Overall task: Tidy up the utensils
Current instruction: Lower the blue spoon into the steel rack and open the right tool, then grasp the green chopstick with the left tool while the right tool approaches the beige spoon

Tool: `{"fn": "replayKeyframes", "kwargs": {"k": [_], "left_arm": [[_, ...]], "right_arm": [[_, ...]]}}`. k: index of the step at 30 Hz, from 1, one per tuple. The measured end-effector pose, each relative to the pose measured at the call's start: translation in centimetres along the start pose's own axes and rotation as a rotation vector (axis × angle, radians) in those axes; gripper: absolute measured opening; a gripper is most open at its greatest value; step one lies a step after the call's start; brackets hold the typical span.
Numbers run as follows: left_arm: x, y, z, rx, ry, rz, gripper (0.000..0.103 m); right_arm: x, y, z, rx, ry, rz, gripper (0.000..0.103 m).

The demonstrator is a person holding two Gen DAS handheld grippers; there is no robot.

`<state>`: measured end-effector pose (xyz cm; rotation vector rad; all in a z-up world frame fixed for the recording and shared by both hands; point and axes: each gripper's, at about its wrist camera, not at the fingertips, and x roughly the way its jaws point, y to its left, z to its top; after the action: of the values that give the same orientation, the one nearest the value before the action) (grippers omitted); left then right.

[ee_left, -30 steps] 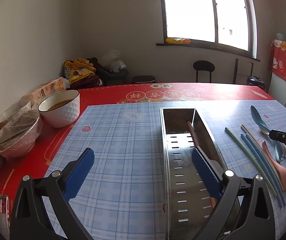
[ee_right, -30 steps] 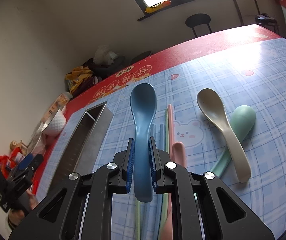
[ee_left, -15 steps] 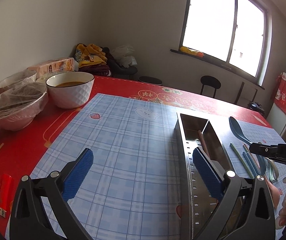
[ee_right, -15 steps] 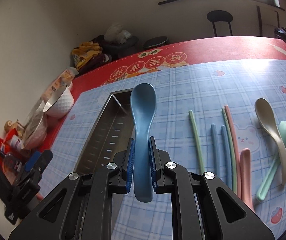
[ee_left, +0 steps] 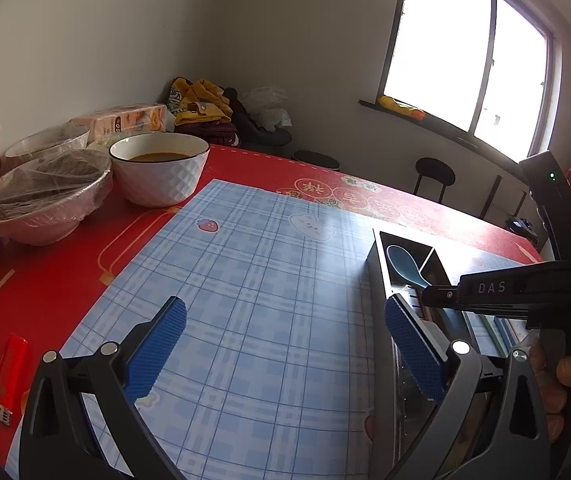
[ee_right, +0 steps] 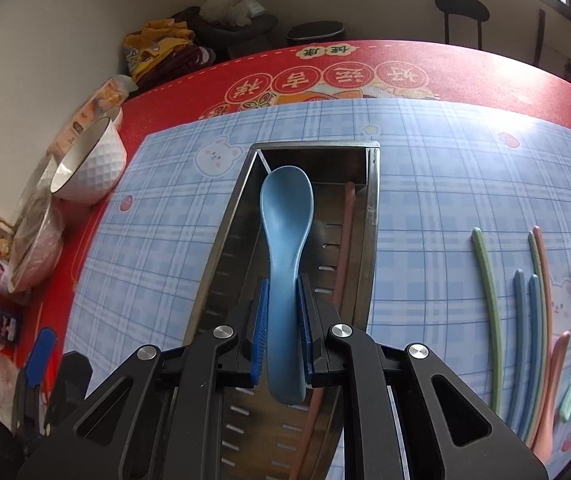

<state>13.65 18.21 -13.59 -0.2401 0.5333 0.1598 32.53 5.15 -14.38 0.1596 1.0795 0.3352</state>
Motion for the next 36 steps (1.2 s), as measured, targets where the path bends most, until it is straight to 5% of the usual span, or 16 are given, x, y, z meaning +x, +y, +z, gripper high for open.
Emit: {"fn": "replayKeyframes", "kwargs": {"k": [14, 16, 18, 25, 29, 36], "left_arm": [[0.0, -0.1, -0.1, 0.004, -0.004, 0.002, 0.097], [0.0, -0.3, -0.1, 0.013, -0.006, 0.004, 0.097], [0.0, -0.3, -0.1, 0.013, -0.007, 0.016, 0.097], [0.2, -0.4, -0.2, 0.023, -0.011, 0.032, 0.097], [-0.1, -0.9, -0.3, 0.044, -0.033, 0.048, 0.097], [-2.5, -2.6, 0.2, 0.078, -0.1, 0.148, 0.097]], "right_arm": [[0.1, 0.5, 1.1, -0.059, -0.038, -0.041, 0.017], [-0.9, 0.3, 1.0, -0.082, -0.061, -0.01, 0.023], [-2.3, -0.2, 0.6, -0.13, -0.102, 0.026, 0.046], [-8.2, -5.9, -2.3, -0.22, -0.298, 0.037, 0.063], [-11.0, -10.7, -4.7, -0.182, -0.39, 0.054, 0.088], [-14.2, -16.6, -6.9, -0.178, -0.502, 0.046, 0.088]]}}
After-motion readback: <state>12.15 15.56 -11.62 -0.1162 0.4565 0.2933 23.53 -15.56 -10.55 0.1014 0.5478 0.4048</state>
